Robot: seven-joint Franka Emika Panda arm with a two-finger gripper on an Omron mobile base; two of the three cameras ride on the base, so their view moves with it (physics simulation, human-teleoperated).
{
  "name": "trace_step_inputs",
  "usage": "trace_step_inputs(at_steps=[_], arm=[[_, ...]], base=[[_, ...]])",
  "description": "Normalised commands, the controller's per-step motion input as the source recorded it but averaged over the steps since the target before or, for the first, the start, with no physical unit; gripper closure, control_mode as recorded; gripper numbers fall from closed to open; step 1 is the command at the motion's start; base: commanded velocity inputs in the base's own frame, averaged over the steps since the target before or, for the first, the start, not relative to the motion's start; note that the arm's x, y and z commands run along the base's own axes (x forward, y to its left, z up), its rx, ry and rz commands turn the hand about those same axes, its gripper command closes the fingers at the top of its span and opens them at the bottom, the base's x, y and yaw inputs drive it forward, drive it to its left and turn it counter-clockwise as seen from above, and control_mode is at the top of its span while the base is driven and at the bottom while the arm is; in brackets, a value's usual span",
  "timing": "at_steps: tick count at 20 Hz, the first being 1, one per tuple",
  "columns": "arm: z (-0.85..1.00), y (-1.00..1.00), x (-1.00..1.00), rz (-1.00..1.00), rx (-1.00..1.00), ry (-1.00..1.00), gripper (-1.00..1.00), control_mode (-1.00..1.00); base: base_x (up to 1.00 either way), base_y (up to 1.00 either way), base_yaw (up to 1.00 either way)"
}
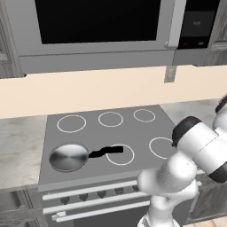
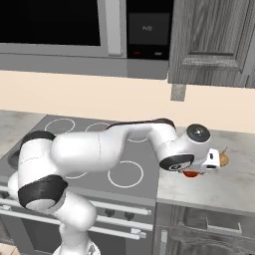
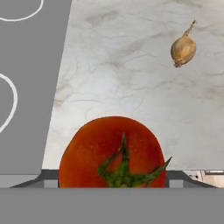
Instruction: Place the pan on the front left burner on the stove. Then place the tomato and the onion in the pan and turn on the front left burner.
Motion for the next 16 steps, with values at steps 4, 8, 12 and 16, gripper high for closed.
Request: trace_step_inputs(at_steps=[4,8,12,16], arm=[[0.4,0.47,-0.11,0.0,-0.1,0.0,1.0,-1.0],[0.61,0.14,-0.01,0.0,-0.09,0.0,1.0,-1.0],[0.57,0.19,0.0,0.0,-0.06,0.02,1.0,-1.0],[0.29,0.37,0.0,-0.01,-0.04,0.03,1.0,-1.0]], base=[[0.0,0.0,0.0],[0.0,0.0,0.0],[0.0,0.0,0.0],[0.0,0.0,0.0]])
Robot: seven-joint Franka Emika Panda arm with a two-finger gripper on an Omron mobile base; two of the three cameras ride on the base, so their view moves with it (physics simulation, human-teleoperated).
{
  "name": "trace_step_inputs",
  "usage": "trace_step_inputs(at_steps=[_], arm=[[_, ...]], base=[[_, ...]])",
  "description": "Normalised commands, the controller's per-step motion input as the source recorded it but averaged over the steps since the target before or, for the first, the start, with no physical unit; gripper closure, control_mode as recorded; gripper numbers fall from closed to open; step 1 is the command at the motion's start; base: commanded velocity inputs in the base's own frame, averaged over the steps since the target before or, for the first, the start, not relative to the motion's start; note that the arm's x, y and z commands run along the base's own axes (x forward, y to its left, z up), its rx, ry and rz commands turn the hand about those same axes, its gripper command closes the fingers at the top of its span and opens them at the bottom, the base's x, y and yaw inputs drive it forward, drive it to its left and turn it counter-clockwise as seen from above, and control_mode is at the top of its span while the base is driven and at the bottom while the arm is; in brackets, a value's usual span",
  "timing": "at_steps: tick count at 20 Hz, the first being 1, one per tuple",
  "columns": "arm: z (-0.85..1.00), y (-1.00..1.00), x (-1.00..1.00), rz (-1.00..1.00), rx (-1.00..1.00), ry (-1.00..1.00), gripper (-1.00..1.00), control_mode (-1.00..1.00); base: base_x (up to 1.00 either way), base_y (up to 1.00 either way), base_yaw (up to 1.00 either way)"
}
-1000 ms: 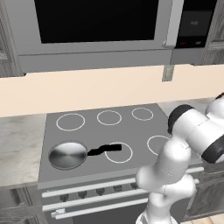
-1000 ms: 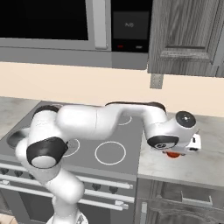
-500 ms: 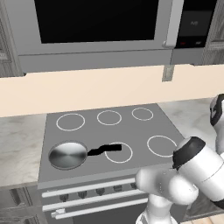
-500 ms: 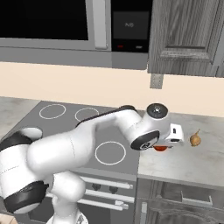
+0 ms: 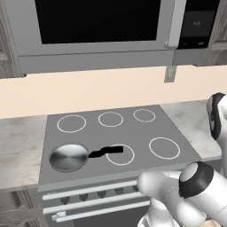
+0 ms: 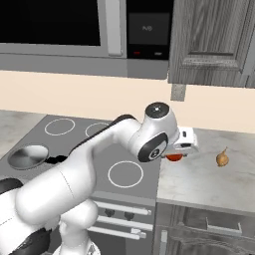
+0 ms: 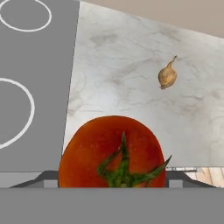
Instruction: Place the pan on the front left burner on the stove. Then place the tomato and the onion in the pan and turn on the front left burner.
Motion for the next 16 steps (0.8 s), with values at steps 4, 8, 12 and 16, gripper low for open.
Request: trace_step_inputs(at_steps=[4,8,12,16], arm=[[0.02,0.44,0.0,-0.1,0.0,0.0,1.0,-1.0],[0.0,0.64,0.0,-0.2,0.0,0.0,1.0,-1.0],[0.07,0.77,0.0,-0.19,0.0,-0.03,1.0,-1.0],[0.19,0.79,0.0,-0.18,0.0,-0.08,1.0,-1.0]], base=[[0.0,0.0,0.0],[0.0,0.0,0.0],[0.0,0.0,0.0],[0.0,0.0,0.0]])
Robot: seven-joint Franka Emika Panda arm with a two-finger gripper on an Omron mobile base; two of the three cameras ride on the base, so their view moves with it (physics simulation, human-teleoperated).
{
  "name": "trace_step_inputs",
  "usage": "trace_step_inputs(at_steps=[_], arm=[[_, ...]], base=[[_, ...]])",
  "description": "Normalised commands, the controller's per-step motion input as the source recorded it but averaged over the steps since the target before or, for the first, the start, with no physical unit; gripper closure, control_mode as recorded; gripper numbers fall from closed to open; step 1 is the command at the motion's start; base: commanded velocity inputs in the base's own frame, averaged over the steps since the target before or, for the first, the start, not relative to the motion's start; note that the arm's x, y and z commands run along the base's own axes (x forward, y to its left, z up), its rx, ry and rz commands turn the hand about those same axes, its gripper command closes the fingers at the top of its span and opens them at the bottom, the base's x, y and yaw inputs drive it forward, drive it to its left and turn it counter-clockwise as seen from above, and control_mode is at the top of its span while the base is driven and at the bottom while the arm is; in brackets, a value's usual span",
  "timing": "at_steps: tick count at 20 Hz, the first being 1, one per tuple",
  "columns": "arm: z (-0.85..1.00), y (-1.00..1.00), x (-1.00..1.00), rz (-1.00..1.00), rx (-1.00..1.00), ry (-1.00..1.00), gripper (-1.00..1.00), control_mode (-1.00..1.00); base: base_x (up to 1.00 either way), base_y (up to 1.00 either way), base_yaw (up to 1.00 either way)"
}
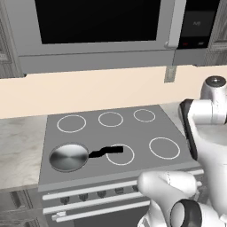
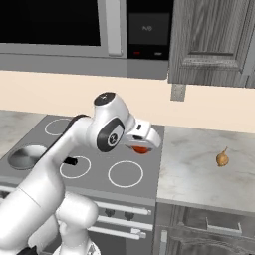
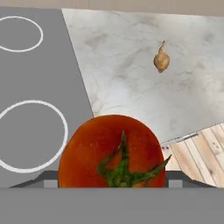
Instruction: Place the pan on the front left burner on the stove. Then place the tomato and the onion in the pan and turn on the front left burner.
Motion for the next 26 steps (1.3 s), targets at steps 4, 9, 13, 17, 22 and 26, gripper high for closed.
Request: trace_step_inputs(at_steps=[4,9,13,17,22,26], arm=[[0.31,0.68,-0.03,-0.15,0.02,-0.13,1.0,-1.0],[0.27,0.65,-0.01,-0.09,0.14,-0.17,1.0,-1.0],[0.18,0.63,-0.03,-0.04,0.24,-0.14,1.0,-1.0],[0.31,0.59,-0.01,0.0,0.17,-0.05,1.0,-1.0],[0.5,0.55,0.0,0.0,0.02,0.05,1.0,-1.0],[0.33,0.63,0.0,0.07,0.0,0.2,1.0,-1.0]], base=[[0.0,0.0,0.0],[0.0,0.0,0.0],[0.0,0.0,0.0],[0.0,0.0,0.0],[0.0,0.0,0.0],[0.0,0.0,0.0]])
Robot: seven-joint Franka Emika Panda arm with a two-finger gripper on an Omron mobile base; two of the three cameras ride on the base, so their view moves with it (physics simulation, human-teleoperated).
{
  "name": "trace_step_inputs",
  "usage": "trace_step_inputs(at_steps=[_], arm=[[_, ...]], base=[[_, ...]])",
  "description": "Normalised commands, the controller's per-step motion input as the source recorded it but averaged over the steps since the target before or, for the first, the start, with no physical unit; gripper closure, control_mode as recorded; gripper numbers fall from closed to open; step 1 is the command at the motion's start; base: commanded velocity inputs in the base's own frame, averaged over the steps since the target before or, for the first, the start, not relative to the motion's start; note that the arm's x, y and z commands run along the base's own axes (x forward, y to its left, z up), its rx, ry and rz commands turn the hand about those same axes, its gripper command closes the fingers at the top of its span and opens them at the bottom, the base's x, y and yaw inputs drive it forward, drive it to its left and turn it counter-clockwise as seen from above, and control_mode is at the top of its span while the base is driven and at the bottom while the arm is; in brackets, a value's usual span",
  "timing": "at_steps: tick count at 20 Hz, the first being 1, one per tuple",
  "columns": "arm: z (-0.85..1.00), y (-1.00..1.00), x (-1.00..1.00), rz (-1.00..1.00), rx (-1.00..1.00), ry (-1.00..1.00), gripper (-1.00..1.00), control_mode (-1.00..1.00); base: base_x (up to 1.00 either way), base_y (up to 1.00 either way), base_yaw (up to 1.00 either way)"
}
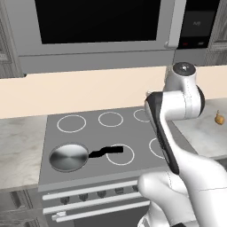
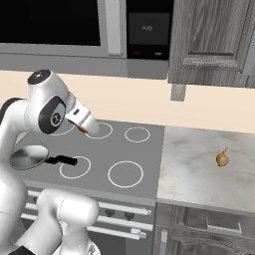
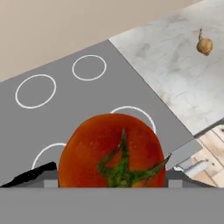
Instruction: Place the pan on the front left burner on the stove. Then place the tomato and the onion in the pan and turn on the front left burner.
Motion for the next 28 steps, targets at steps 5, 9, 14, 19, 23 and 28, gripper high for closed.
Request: trace_step_inputs(at_steps=[5,9,14,19,23,28], arm=[[0.1,0.49,0.0,0.12,0.0,0.18,1.0,-1.0],[-0.04,0.58,-0.04,0.17,0.01,0.18,1.0,-1.0],[-0.23,0.5,-0.16,0.18,0.03,0.17,1.0,-1.0],[-0.46,0.35,-0.06,0.18,0.14,0.06,1.0,-1.0],[-0.47,0.25,0.0,0.18,0.22,0.0,1.0,-1.0],[-0.34,0.35,0.0,0.18,0.16,0.0,1.0,-1.0]], base=[[0.0,0.0,0.0],[0.0,0.0,0.0],[0.0,0.0,0.0],[0.0,0.0,0.0],[0.0,0.0,0.0],[0.0,0.0,0.0]])
